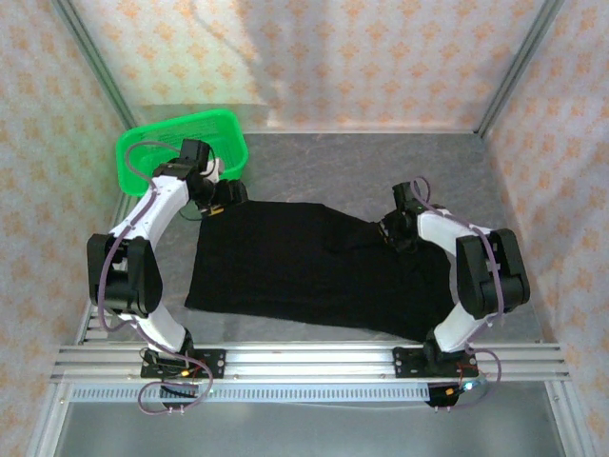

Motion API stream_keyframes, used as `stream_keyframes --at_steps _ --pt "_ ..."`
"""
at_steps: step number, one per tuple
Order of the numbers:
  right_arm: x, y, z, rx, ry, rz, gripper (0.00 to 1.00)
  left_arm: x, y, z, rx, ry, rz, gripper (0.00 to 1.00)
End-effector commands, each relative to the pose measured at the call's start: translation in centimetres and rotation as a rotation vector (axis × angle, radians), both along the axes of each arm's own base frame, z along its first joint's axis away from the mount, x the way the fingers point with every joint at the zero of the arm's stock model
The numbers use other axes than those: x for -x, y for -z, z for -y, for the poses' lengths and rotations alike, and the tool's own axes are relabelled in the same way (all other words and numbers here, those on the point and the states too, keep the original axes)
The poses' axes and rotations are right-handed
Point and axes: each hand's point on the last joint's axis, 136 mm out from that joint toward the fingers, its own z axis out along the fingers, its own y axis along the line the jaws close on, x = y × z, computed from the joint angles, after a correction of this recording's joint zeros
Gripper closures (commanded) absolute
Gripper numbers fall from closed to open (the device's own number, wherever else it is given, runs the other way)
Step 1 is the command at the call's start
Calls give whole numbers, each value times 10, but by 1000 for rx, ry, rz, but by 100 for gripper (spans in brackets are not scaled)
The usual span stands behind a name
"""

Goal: Fold and stack the t-shirts

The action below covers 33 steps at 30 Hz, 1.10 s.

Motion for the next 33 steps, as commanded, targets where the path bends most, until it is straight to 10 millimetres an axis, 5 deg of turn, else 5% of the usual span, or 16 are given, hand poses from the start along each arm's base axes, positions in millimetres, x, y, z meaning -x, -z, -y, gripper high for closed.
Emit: stream_keyframes --at_steps 1,7,11,16,18,27,33 --pt "0 -6 5 9 12 18 95 11 1 -9 -34 -5 -23 26" --pt "3 -16 5 8 -12 57 100 17 8 -12 -44 -11 -43 26" --pt "24 -18 14 46 -23 32 97 19 14 -13 -42 -17 -53 26" --pt "48 -11 19 59 -21 -3 69 22 24 -13 -40 -21 -74 26" --pt "49 -17 19 55 -26 13 65 23 26 -13 -41 -22 -83 26" --pt "18 -80 8 1 -38 163 58 23 15 -10 -20 -19 -53 26" --pt "-13 -69 -19 -167 15 136 58 14 -18 -11 -20 -33 53 26"
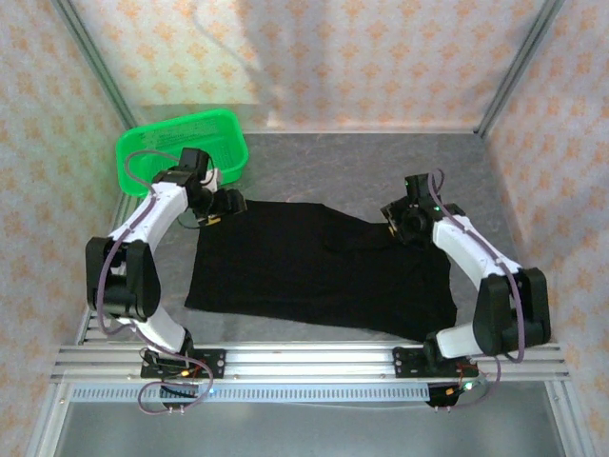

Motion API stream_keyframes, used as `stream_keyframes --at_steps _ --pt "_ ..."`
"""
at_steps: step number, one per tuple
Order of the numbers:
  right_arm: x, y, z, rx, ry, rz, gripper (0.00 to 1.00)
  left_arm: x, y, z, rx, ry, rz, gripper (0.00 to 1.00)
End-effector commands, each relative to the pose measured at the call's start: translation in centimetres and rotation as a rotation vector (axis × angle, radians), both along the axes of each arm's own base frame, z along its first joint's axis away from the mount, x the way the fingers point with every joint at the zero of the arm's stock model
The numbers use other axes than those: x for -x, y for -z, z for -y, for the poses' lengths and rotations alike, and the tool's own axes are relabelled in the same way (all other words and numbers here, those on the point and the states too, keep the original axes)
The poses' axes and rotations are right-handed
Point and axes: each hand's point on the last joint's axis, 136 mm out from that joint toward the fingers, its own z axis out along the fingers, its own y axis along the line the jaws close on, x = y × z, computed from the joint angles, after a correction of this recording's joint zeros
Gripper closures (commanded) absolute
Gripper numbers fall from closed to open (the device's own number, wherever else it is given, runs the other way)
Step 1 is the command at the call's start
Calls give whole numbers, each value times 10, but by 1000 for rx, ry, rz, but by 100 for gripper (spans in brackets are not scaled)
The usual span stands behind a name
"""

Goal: Fold and stack the t-shirts

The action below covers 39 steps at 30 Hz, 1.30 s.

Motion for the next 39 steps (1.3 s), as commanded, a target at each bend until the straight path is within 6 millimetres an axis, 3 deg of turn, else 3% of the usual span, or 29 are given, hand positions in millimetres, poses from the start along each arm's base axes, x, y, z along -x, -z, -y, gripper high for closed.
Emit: stream_keyframes --at_steps 1,7,15,29,39 --pt "-14 13 -11 -89 40 -46 58 -9 -36 -5 -4 -23 112 26" --pt "-28 40 -7 -34 42 -110 61 -9 -60 -9 -29 -16 170 25" --pt "-31 70 -5 7 28 -181 62 2 -55 -14 -55 -15 152 25" --pt "-1 81 1 40 13 -253 67 8 -44 -25 -76 -44 123 25" --pt "12 79 4 82 -28 -279 71 10 -36 -27 -78 -52 107 25"
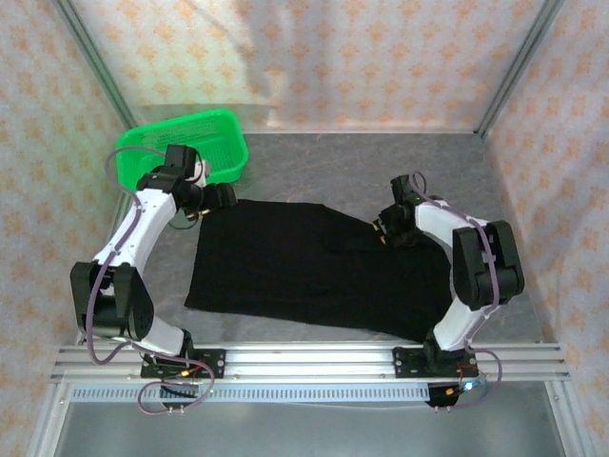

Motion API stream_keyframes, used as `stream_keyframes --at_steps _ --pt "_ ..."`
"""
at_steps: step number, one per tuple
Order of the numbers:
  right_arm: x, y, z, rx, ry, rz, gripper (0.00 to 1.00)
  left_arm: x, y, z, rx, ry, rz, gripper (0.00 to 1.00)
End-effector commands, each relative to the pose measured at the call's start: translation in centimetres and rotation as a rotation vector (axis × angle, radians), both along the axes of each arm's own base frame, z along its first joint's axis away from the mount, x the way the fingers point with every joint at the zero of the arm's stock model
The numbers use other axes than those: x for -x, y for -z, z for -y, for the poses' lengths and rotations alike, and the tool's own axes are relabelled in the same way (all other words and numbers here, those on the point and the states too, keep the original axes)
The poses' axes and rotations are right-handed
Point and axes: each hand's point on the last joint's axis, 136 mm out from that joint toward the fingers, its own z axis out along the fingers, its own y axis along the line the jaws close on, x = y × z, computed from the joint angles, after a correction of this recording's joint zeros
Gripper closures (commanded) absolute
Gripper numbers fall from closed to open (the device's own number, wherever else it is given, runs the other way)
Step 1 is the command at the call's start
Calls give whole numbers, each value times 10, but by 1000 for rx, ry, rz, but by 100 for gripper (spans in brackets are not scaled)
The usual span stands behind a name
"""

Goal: Fold and stack the t-shirts

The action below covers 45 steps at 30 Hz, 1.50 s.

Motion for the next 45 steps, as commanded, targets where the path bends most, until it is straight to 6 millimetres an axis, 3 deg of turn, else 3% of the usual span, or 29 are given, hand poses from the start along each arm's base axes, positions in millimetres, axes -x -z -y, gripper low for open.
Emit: stream_keyframes --at_steps 1,16,18,22,25,37,45 --pt "16 5 7 48 -23 -50 71 4 0 -8 -28 -6 3 25" --pt "3 17 2 85 -73 -72 67 6 5 -9 -36 -5 -10 25" --pt "3 20 2 86 -78 -76 71 7 7 -9 -37 -2 -12 25" --pt "5 22 1 86 -88 -87 92 7 11 -9 -39 -2 -21 25" --pt "1 10 2 91 -94 -48 100 8 15 -9 -39 2 -31 25" --pt "-8 -62 2 92 -123 234 100 5 27 -7 -21 -4 -54 25" --pt "-10 -68 5 132 -166 253 100 -4 39 -11 -31 -9 -114 25"
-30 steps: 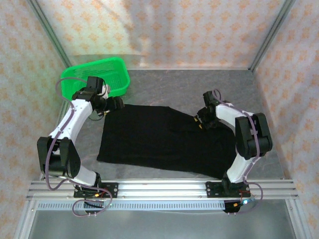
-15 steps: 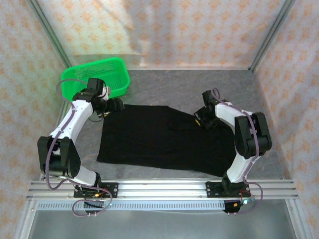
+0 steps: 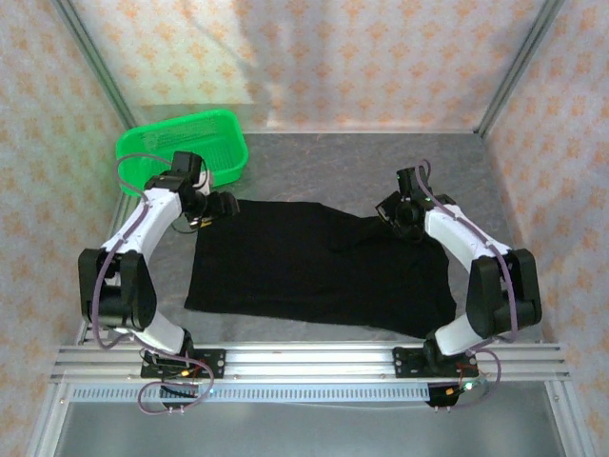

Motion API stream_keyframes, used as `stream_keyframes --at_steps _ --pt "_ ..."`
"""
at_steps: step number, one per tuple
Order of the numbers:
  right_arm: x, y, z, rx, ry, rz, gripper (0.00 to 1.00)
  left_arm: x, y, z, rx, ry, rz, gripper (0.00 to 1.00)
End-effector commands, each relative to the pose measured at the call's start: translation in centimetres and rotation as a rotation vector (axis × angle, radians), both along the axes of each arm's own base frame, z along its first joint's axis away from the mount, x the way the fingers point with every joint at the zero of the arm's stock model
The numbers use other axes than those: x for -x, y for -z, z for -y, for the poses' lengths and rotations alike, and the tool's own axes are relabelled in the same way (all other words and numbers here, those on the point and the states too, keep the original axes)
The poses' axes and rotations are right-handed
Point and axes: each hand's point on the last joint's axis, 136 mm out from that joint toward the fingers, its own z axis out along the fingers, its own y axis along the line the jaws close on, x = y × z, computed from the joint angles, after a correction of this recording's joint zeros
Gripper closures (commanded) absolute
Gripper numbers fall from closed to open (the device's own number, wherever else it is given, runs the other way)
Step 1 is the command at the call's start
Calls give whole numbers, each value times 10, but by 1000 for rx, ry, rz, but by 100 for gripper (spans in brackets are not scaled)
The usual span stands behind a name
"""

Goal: Fold and stack the t-shirts

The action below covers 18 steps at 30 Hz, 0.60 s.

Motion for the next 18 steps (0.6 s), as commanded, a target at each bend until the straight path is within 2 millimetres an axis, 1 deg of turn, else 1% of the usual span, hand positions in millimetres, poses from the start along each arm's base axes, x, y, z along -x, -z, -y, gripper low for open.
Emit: stream_keyframes --at_steps 1,7,10,13,16,18 --pt "1 2 7 66 -17 3 100 -10 1 -10 -32 -7 -16 25" --pt "13 4 13 106 -41 -27 100 -17 2 -13 -37 -7 -17 25" --pt "21 8 16 112 -34 -30 100 -18 6 -15 -44 -5 -32 25" --pt "23 9 17 107 -26 -19 100 -21 8 -26 -72 -25 -39 25" --pt "20 6 16 105 -32 -8 100 -26 8 -36 -129 -12 -39 25" --pt "18 5 15 108 -37 -3 100 -31 13 -44 -177 2 -47 26"
